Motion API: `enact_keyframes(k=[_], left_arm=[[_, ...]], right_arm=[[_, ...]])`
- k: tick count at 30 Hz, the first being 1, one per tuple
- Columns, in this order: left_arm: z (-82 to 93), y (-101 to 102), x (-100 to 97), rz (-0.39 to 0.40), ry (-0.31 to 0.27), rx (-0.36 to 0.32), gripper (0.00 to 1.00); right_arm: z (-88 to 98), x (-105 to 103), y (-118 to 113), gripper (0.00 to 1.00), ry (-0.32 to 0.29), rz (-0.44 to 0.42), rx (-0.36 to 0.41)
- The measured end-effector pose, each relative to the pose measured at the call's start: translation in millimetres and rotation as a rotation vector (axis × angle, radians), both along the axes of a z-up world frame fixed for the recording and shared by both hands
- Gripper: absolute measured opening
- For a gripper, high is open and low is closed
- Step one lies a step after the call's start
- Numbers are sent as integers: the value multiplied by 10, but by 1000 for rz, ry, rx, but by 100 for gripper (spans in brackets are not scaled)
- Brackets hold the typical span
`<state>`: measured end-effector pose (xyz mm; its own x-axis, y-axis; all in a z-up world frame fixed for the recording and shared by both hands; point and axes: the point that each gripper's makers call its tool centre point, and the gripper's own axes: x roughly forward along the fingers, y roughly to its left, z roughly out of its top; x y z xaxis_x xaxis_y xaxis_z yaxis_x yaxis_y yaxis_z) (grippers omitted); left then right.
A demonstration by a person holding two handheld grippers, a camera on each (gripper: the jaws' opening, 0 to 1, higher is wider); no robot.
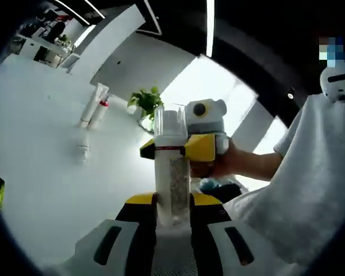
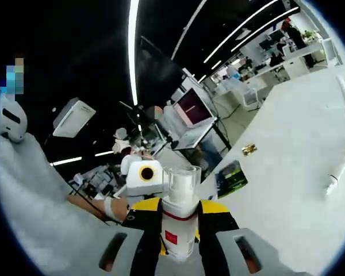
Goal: Arrange the skincare products in the storage area until every visible bottle or jar stands upright without overlapping.
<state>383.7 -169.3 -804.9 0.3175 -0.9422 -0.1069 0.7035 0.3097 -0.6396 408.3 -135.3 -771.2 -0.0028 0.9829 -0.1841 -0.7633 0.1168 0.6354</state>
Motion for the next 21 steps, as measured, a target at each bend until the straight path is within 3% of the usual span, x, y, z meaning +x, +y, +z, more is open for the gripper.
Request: enact_keyframes(k=[4, 6, 10, 17, 21], left_arm=[[-52, -34, 40, 13, -9, 35, 18], [-124, 2, 111, 54, -24, 89, 17], [-143, 20, 162, 80, -13, 114, 16], [-253, 8, 268, 119, -34, 235, 16], [-249, 17, 315, 146, -44, 241, 17]], right_arm=[[-64, 49, -3, 16, -12, -32, -42], [-126, 129, -17, 16, -54, -85, -79], [-156, 212, -39, 15, -51, -163, -92], [-256, 324, -55, 15, -72, -279, -155], [-240, 366, -48, 15, -92, -318, -165]])
